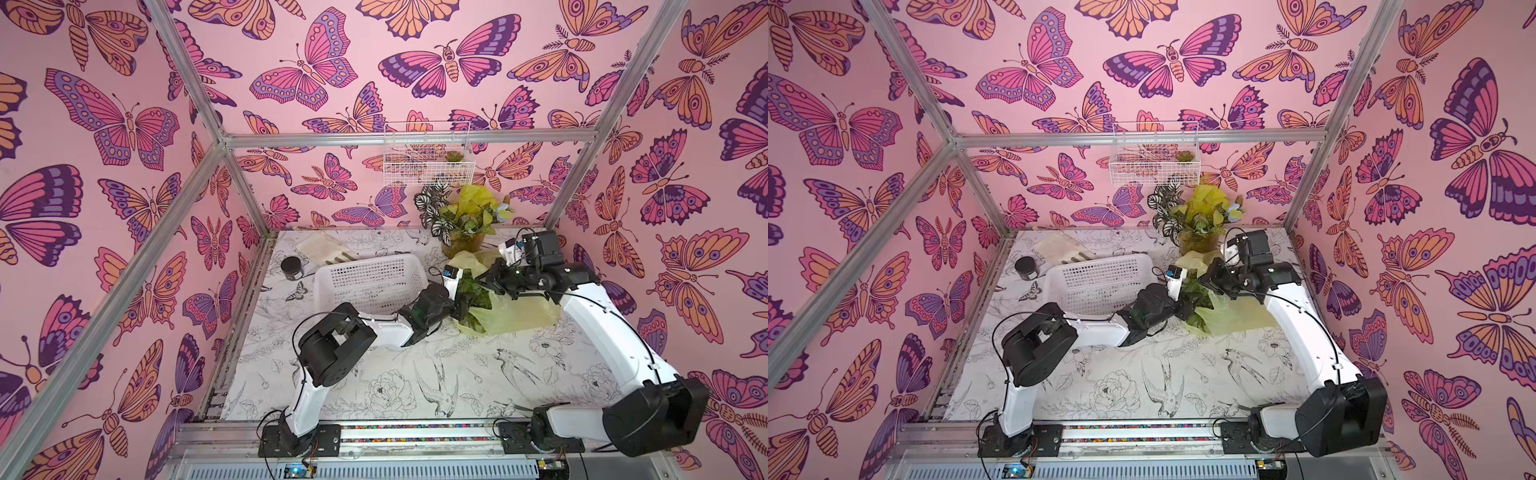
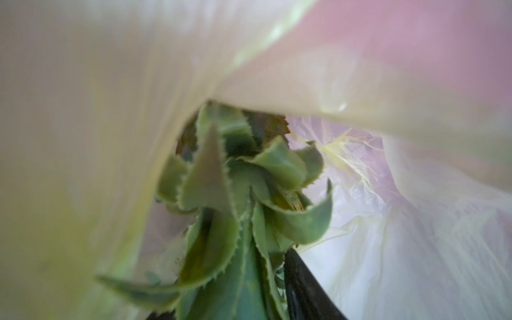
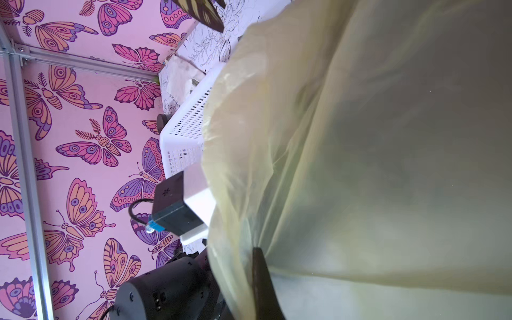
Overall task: Place the pineapple into a plastic bag & tie a knot
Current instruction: Place the pineapple in the plastic bag.
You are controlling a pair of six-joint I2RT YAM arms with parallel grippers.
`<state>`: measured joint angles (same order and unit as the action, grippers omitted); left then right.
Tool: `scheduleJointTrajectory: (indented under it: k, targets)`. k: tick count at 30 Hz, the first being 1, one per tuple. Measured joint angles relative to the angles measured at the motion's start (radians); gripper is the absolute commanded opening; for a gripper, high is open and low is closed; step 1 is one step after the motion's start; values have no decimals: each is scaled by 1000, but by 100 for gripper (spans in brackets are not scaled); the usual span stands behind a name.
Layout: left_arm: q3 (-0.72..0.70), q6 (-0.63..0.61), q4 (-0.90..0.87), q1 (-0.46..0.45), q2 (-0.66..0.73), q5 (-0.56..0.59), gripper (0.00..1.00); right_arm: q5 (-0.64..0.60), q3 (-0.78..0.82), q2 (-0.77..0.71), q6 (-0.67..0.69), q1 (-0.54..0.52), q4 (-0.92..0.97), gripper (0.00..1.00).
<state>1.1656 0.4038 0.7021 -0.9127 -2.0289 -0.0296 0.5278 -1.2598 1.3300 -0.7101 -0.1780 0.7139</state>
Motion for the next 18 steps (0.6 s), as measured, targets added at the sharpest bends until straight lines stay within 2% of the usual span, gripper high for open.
scheduleJointTrajectory:
  k: [6, 14, 18]
  targets:
    - [-99, -56, -30, 2, 104, -3, 74, -4, 1, 3, 0, 24, 0, 0]
    - [-230, -186, -93, -46, 338, -26, 74, 4, 1, 32, 13, 41, 0, 0]
    - [-295, -183, -208, -86, 508, 90, 73, 13, 1, 48, 31, 48, 2, 0]
